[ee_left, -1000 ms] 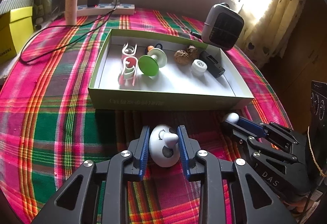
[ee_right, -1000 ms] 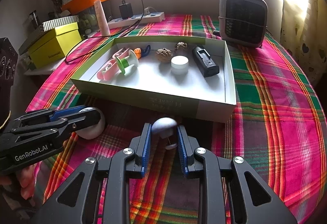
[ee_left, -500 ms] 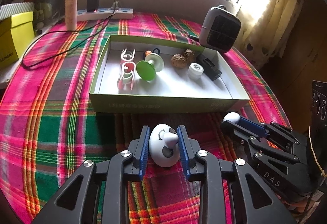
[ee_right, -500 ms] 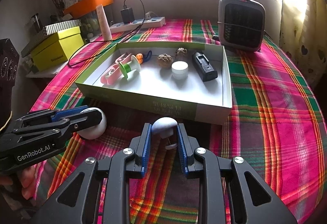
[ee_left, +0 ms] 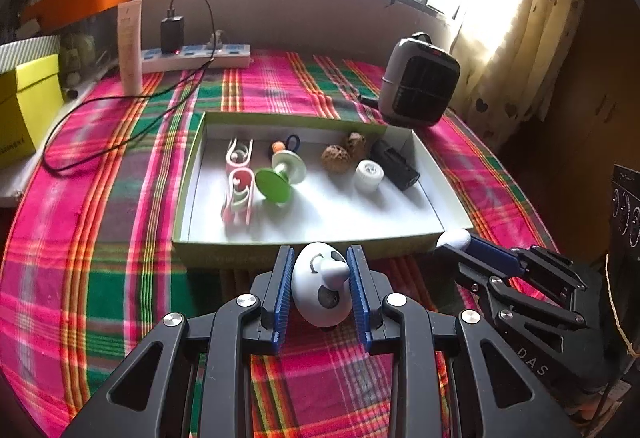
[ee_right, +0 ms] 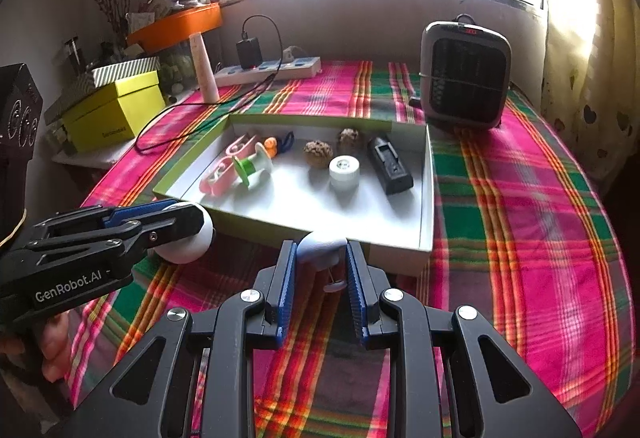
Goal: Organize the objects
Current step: 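Carry the knob toy with the left tool while the right tool carries the mushroom piece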
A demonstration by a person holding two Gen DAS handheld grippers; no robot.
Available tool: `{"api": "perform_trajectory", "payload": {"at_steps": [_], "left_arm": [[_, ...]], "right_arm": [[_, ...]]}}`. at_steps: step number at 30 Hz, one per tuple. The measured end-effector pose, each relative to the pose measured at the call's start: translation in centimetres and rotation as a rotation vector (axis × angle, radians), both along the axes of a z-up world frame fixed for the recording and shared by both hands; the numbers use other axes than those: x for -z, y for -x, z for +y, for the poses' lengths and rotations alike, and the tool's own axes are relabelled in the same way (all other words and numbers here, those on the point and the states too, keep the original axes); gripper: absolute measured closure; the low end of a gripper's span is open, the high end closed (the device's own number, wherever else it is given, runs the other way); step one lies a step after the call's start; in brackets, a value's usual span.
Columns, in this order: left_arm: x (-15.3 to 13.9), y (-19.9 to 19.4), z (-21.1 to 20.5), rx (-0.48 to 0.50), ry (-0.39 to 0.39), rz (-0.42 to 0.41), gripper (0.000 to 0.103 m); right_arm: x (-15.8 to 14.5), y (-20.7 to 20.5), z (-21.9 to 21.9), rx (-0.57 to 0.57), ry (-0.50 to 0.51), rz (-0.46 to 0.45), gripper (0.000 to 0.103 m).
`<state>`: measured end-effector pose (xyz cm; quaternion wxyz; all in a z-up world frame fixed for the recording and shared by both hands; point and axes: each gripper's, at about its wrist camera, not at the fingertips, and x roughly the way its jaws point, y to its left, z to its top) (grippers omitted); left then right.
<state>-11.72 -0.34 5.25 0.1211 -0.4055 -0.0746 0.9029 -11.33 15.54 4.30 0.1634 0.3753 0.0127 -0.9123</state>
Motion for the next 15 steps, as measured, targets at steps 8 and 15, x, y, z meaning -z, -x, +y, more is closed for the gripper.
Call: {"api": "perform_trajectory", "payload": {"at_steps": [8, 15], "left_arm": [[-0.6, 1.7, 0.4, 0.001, 0.002, 0.010, 0.078], [-0.6, 3.7, 0.5, -0.002, 0.011, 0.008, 0.078]], "right_arm": [[-0.5, 1.5, 0.2, 0.010, -0.004, 0.015, 0.077], [-0.4, 3.2, 0.1, 0.012, -0.014, 0.014, 0.077]]}}
